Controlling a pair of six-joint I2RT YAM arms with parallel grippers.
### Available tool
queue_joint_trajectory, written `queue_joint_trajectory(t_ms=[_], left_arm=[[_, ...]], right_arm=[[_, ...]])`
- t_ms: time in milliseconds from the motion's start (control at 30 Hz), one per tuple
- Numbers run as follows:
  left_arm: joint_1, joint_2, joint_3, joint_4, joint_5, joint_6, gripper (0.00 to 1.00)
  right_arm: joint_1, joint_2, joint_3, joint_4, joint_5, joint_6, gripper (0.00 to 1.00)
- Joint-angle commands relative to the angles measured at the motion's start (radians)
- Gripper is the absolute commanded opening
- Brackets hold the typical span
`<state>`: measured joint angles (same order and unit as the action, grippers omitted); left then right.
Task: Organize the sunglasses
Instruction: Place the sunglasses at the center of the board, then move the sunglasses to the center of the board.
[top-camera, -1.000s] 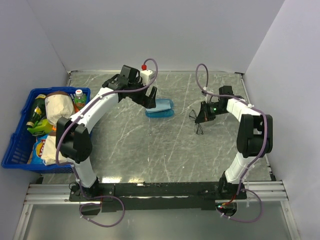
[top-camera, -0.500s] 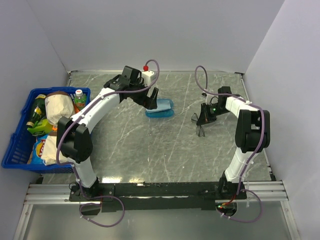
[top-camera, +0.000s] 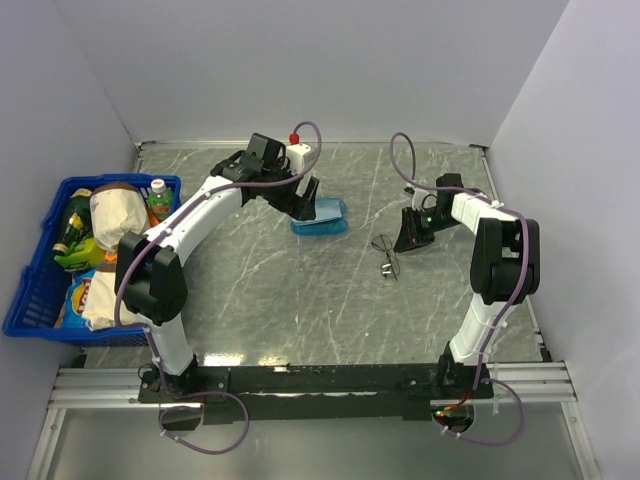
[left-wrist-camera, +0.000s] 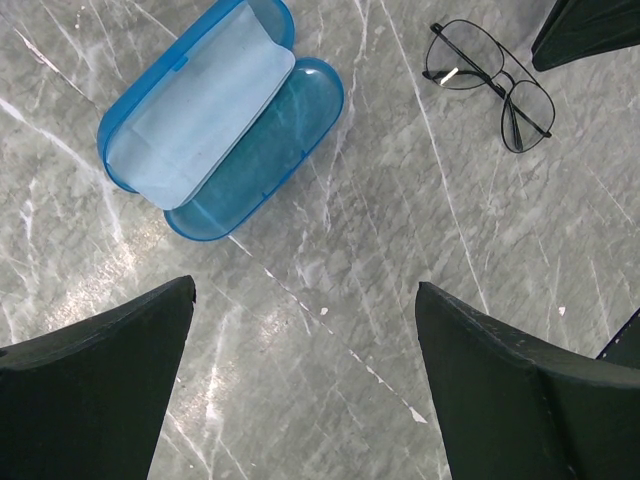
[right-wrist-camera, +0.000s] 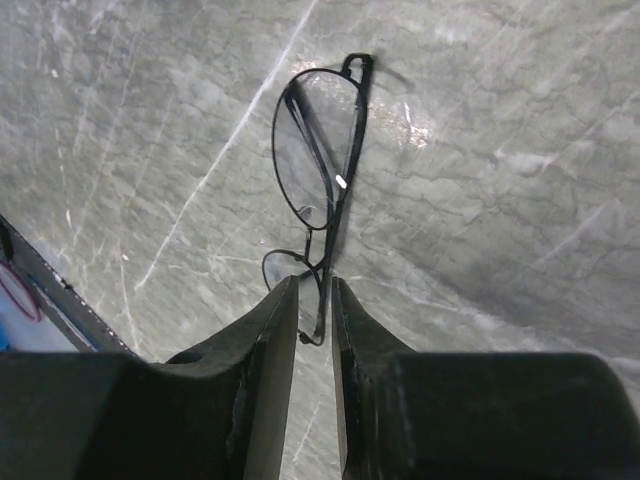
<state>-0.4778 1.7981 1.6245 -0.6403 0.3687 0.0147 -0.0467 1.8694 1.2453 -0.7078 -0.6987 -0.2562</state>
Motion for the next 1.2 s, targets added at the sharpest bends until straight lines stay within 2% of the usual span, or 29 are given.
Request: queue_joint_trajectory(t_ms=[0,133,533,733,867,1167], left_arm=[[-0.008,0.006,0.025,0.008,0.01,0.002,0.97],[-0.01,0.007,0.029,0.005,0.013,0.004,0.96],[-0.015,-0.002,0.028,0.004,0.009,0.007,0.97],[-0.013,-0.002,0.028,0.004,0.004,0.01,0.97],[-0.015,-0.003,0.034,-0.001,-0.002,0.01,0.97],[0.008,-0.028,0.041,0.004,-0.025,0.001,0.97]], right_arm=[[-0.01,-0.052,0.036,0.014,0.082,-0.009,0.28],[-0.009,-0.055,0.029,0.024,0.226,-0.021,0.26],[0.099,-0.007,0.036,-0.028,0.367,-0.107,0.18],[0.175,-0.001,0.036,-0.055,0.341,-0.133,0.17],[0.203,0.004,0.042,-0.091,0.251,-0.14,0.15],[0.264,0.016,0.046,-0.148,0.16,-0.202,0.13]])
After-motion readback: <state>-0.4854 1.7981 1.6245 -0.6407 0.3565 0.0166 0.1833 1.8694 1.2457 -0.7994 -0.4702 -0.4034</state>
